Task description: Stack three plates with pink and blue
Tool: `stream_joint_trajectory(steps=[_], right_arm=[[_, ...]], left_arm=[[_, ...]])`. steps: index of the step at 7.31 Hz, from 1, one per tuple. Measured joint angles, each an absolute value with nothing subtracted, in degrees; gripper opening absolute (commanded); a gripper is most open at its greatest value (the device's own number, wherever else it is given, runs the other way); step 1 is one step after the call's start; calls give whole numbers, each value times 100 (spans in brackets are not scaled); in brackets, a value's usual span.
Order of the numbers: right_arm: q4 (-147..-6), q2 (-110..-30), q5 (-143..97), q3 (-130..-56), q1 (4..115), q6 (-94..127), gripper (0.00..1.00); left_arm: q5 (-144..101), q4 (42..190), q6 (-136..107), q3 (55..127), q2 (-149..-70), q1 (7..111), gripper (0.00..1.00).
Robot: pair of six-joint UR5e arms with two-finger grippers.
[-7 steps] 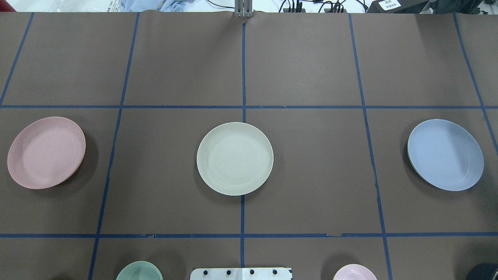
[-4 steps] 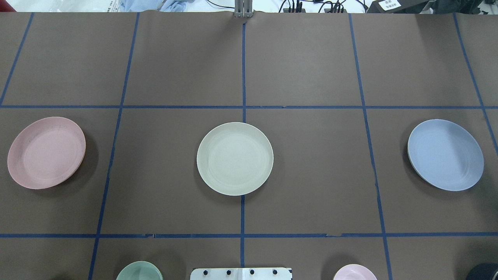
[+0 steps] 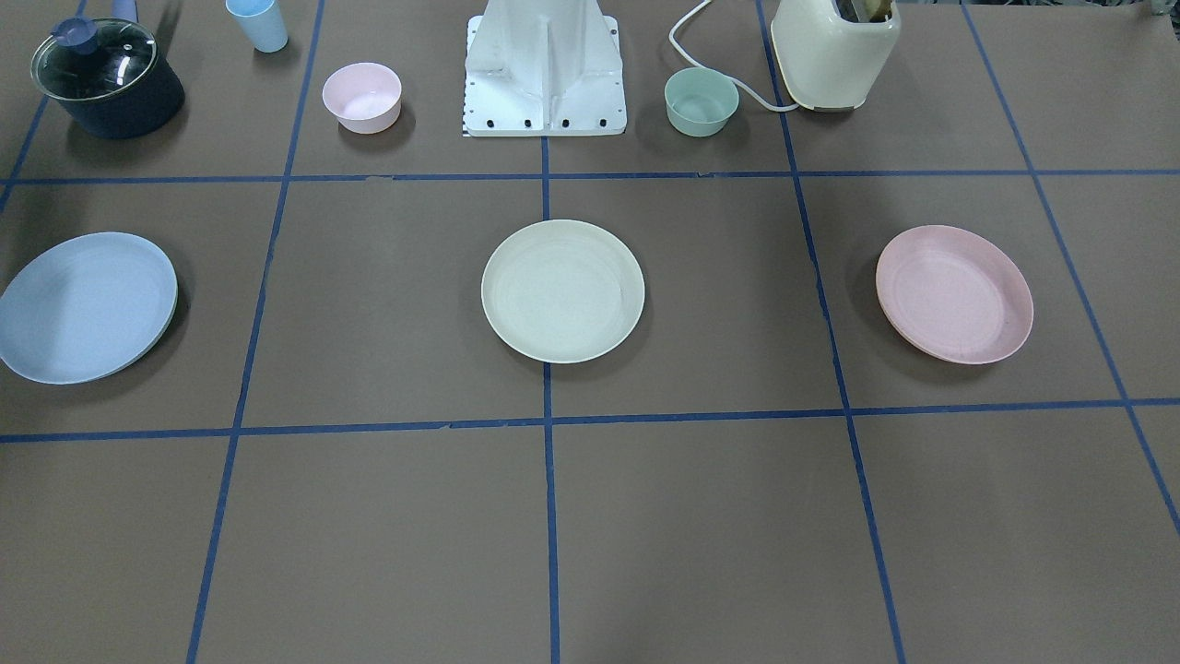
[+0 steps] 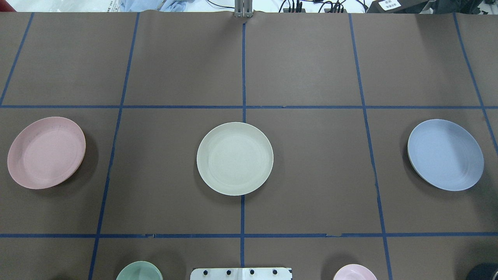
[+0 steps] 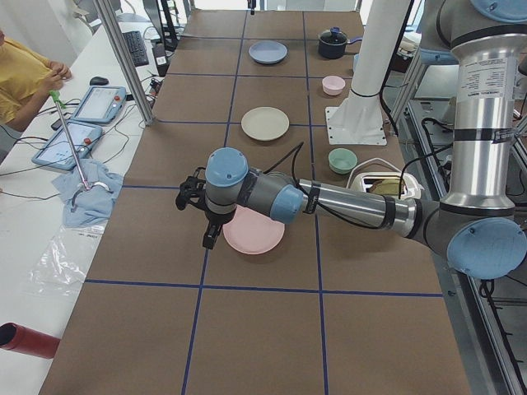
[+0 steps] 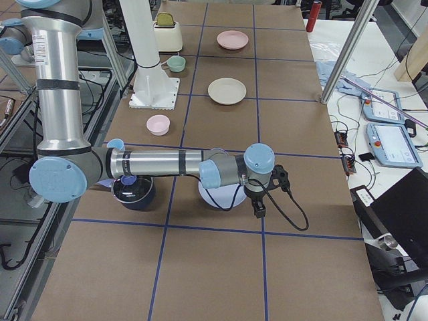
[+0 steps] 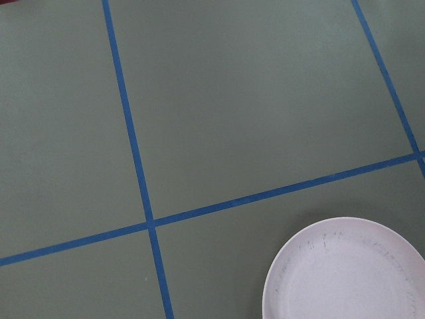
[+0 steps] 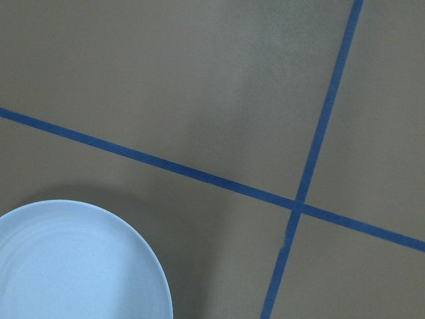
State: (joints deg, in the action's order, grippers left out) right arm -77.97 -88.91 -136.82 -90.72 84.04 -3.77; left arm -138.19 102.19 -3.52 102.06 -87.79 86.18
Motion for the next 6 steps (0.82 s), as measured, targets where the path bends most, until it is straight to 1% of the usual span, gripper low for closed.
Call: stream_joint_trajectory(steps=[2,5,6], right_arm=[[-7632,-8947,-13694,-9055,8255,-370,100],[-7604,-9019,-13686,-9024,8157,-373,100],[-7603,-9025,-13693,-9020,8152,-371,100]], left_arm=[[-13809,10333,-486,10028,-8745,7841,99],[-13823,11648,-1111,8789,-8836,7037,99],[-13817,11927,-1559,8543,-8909,6825,99]])
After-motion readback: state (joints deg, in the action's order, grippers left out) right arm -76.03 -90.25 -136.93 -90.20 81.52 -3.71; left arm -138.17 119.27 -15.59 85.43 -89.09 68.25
